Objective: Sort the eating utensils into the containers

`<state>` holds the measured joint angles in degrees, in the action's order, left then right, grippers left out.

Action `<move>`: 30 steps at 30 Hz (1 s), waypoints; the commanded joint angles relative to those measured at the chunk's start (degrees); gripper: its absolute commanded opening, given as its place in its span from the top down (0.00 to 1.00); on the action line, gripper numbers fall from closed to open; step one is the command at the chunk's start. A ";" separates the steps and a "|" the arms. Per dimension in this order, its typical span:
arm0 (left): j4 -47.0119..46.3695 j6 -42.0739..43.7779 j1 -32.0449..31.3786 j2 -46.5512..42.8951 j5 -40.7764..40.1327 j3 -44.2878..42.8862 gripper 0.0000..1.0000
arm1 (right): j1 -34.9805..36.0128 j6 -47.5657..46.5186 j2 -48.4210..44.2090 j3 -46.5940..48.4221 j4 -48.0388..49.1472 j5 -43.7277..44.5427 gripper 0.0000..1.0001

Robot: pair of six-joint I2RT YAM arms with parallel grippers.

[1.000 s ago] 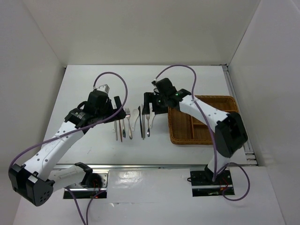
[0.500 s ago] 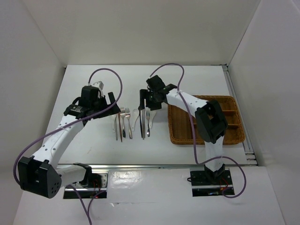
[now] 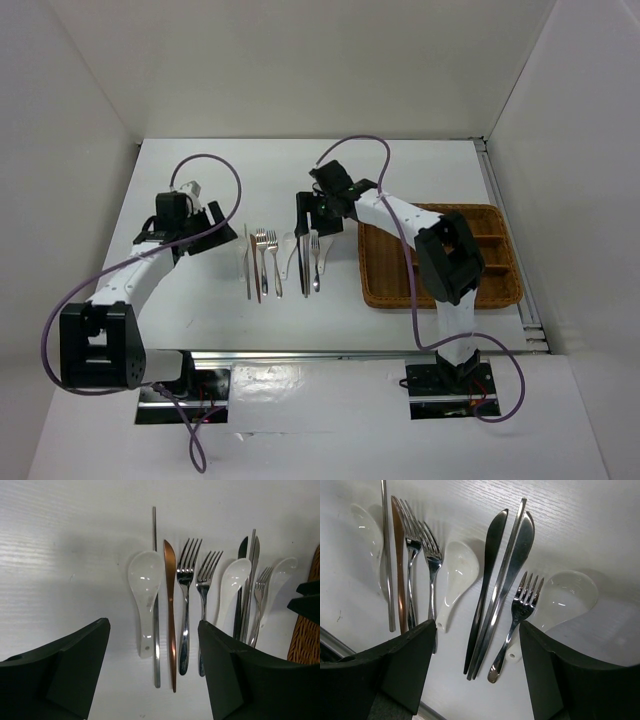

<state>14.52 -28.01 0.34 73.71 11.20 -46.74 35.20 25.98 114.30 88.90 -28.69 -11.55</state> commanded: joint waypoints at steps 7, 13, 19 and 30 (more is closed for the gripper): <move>-12.59 -1.26 5.02 10.48 9.36 -0.02 0.25 | -0.31 -2.07 -5.84 1.71 3.81 -1.54 0.25; -14.17 -1.26 5.02 14.61 10.07 -0.54 0.31 | -0.31 -2.07 -7.78 0.57 3.81 -0.49 0.25; -14.79 -3.36 5.02 15.85 7.96 0.51 0.35 | -0.31 -2.07 -8.83 -0.49 4.34 0.56 0.25; -16.02 -3.37 5.02 18.57 7.69 1.65 0.40 | -0.31 -1.54 -9.45 -1.01 4.34 0.04 0.25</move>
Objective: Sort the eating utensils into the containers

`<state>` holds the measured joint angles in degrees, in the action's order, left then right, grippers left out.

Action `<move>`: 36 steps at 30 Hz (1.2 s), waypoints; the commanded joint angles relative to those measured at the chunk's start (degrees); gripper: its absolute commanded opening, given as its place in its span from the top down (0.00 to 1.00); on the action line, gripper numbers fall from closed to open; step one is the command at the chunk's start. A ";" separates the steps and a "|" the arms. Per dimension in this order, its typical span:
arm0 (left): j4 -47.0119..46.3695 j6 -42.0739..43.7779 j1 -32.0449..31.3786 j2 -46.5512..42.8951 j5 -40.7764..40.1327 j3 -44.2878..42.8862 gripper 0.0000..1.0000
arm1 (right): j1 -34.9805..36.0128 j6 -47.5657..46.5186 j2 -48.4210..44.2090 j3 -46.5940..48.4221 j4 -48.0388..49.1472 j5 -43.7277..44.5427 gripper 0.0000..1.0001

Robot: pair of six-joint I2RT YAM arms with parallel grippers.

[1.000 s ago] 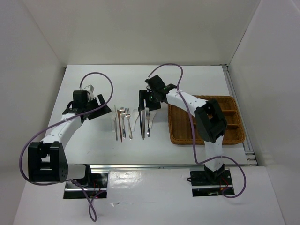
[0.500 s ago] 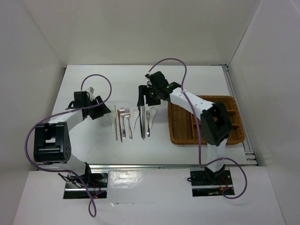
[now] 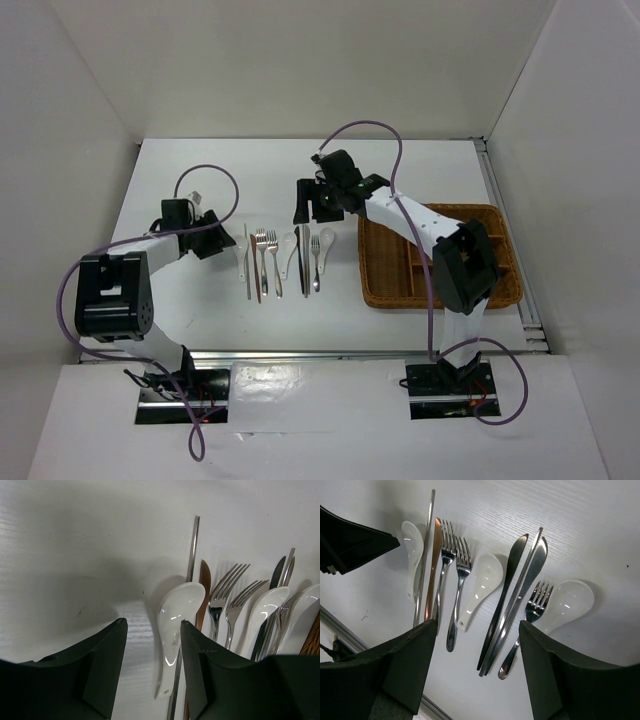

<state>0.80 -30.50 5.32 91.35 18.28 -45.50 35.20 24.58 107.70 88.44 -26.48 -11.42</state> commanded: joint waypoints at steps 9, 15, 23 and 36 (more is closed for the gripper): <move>-4.83 -1.40 0.04 3.40 1.32 0.93 0.47 | -0.31 -0.14 -2.85 0.50 2.13 -0.09 0.26; -6.60 -2.63 0.04 6.02 1.84 0.93 0.50 | -0.31 -0.67 -2.85 0.50 2.13 -0.09 0.26; -7.12 -3.16 -1.63 8.31 0.79 0.93 0.66 | -0.31 -0.67 -3.37 -0.11 2.13 0.43 0.26; -4.67 -5.80 -1.63 5.95 0.17 -3.45 1.00 | 2.33 -2.43 -3.90 -2.05 6.96 -4.31 0.26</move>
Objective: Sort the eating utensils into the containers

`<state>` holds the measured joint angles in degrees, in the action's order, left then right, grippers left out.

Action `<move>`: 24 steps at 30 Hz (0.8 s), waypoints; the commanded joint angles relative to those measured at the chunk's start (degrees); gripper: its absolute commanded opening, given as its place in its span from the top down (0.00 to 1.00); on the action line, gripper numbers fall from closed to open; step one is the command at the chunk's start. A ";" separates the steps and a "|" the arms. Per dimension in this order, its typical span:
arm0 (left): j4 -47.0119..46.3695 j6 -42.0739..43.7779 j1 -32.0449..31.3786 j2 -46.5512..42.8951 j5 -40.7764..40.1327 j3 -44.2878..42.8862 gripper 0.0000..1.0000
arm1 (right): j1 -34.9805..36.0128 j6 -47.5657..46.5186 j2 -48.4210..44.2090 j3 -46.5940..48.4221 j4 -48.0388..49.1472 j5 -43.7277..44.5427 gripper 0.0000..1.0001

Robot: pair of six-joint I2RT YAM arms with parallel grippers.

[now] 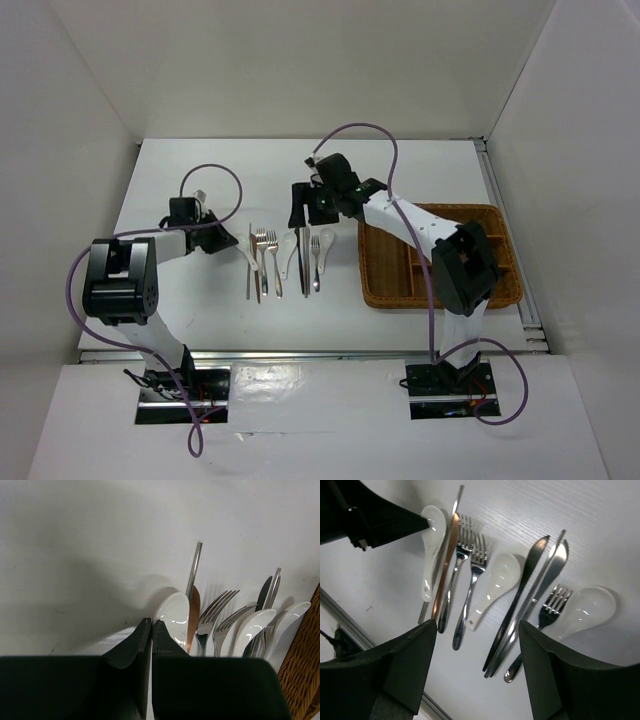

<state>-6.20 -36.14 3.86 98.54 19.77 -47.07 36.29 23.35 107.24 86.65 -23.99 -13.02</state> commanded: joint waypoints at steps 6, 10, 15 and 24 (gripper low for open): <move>3.65 -1.30 -2.53 -9.59 1.06 -3.12 1.00 | 2.38 -1.73 -2.91 -0.26 9.92 -11.14 0.26; 5.14 -2.36 -5.61 -12.58 1.67 -5.31 1.00 | 3.60 -1.73 -0.99 -0.17 12.12 -14.66 0.26; 5.14 -4.11 -10.35 -14.86 1.68 -7.34 1.00 | 3.61 -1.12 0.16 -0.17 13.70 -18.26 0.25; 5.14 -5.26 -14.49 -14.87 2.46 -12.95 0.99 | 4.66 -1.12 -0.45 -3.67 13.70 -16.08 0.25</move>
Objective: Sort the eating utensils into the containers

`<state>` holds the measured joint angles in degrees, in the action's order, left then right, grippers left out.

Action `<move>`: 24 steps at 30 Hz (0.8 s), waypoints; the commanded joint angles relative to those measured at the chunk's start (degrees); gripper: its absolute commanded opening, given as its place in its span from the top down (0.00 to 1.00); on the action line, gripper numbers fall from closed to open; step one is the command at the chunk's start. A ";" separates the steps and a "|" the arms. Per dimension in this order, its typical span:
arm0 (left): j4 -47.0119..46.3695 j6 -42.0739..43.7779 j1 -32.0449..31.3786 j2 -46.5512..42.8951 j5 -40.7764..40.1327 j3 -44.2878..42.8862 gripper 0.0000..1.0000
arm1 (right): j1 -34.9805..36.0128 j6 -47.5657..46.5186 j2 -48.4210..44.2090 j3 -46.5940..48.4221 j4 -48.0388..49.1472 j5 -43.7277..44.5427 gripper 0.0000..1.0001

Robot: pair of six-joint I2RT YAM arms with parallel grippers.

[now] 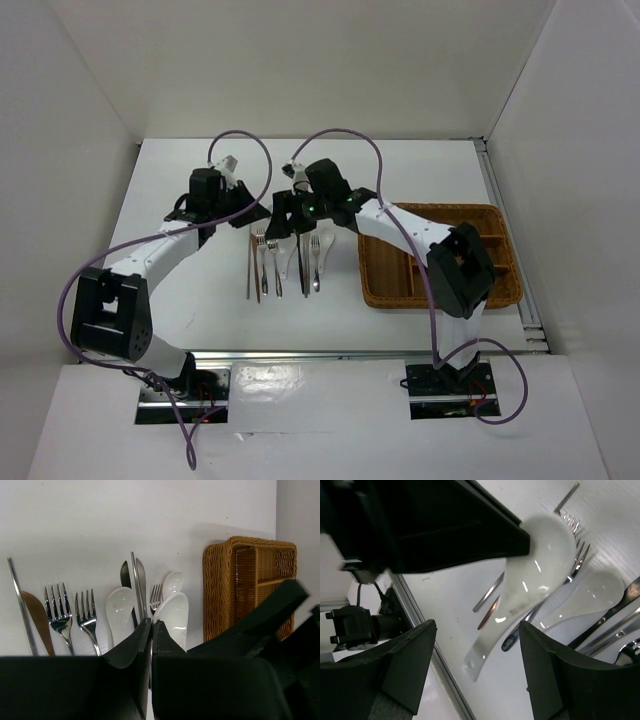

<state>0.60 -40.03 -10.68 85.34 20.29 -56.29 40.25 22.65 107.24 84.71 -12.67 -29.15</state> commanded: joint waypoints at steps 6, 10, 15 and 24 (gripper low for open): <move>-1.13 -0.84 -0.48 -2.19 1.94 -4.97 0.99 | 0.71 -0.42 -2.65 -3.58 1.25 4.27 0.25; -1.82 -1.45 -1.01 -2.81 2.46 -4.97 0.99 | 0.71 -0.42 -3.18 -4.11 1.85 4.80 0.28; -2.53 -1.45 -1.54 -3.34 3.79 -4.44 0.96 | 0.71 1.95 -3.18 -4.64 3.17 3.48 0.72; 5.87 3.28 -2.07 -3.86 -1.12 -4.87 0.45 | 0.71 6.42 -3.70 1.42 -6.30 20.65 1.00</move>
<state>1.74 -39.42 -12.12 83.99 21.06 -59.16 41.10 26.74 106.59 81.54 -15.09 -20.25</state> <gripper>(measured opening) 0.490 0.112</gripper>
